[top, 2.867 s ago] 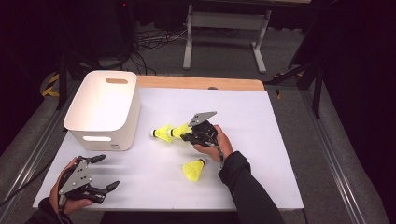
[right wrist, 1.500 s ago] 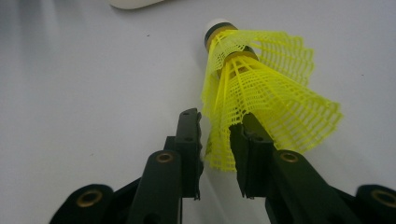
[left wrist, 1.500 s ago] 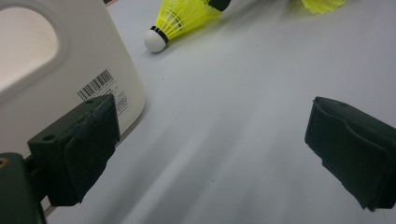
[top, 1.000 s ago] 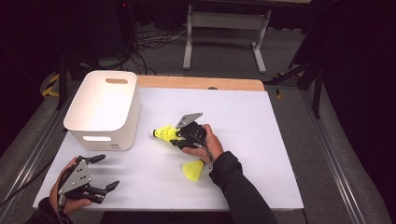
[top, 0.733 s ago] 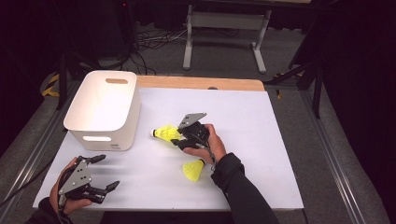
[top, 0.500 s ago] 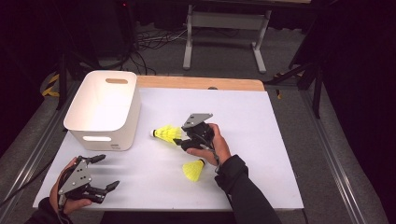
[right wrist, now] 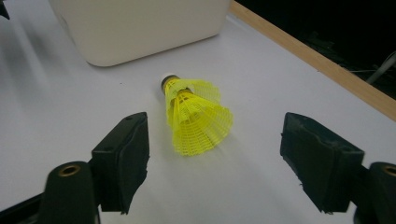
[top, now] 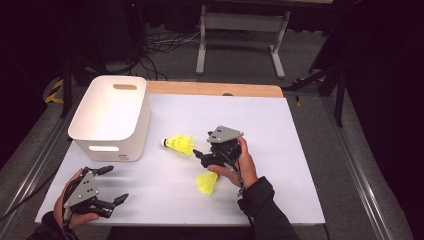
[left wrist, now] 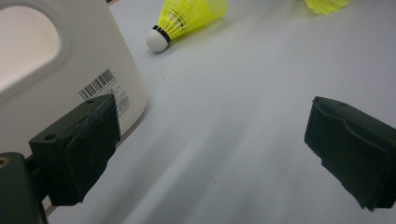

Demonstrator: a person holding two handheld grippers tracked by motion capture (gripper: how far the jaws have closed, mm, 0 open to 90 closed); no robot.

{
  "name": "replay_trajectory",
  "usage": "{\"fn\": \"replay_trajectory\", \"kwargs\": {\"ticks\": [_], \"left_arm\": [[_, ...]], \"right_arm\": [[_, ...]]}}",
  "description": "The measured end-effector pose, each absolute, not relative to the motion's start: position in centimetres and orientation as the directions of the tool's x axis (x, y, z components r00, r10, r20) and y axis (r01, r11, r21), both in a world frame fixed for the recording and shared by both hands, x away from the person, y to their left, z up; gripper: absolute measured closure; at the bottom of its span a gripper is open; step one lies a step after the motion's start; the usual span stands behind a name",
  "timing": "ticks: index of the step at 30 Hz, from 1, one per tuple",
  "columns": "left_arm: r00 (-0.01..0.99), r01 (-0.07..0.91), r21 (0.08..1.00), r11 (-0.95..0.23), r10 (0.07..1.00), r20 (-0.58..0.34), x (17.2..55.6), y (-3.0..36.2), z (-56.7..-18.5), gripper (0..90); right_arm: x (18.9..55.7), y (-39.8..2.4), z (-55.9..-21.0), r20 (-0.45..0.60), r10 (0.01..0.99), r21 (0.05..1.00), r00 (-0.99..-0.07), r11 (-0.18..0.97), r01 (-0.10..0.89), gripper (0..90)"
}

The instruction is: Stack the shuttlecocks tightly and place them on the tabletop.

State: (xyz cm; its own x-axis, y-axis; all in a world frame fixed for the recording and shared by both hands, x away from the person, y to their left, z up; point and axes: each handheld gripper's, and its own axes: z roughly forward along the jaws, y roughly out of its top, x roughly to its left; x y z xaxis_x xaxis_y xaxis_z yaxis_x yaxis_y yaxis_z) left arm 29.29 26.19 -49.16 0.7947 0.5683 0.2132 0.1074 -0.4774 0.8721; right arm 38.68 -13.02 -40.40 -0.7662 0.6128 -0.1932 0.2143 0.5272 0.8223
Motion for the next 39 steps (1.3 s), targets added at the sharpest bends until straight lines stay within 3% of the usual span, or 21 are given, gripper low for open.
{"fn": "replay_trajectory", "kwargs": {"ticks": [16,39], "left_arm": [[0.79,0.094,0.88,-0.466,0.572,0.219,29.0,26.4,-48.9,4.0],[0.789,0.095,0.88,-0.466,0.574,0.219,29.0,26.3,-48.9,4.0]], "right_arm": [[34.0,-15.2,-39.9,-0.255,0.666,0.848,-0.701,0.502,0.169,19.6],[30.0,-15.0,-44.4,-0.287,0.607,0.804,-0.741,0.574,0.158,24.2]]}}
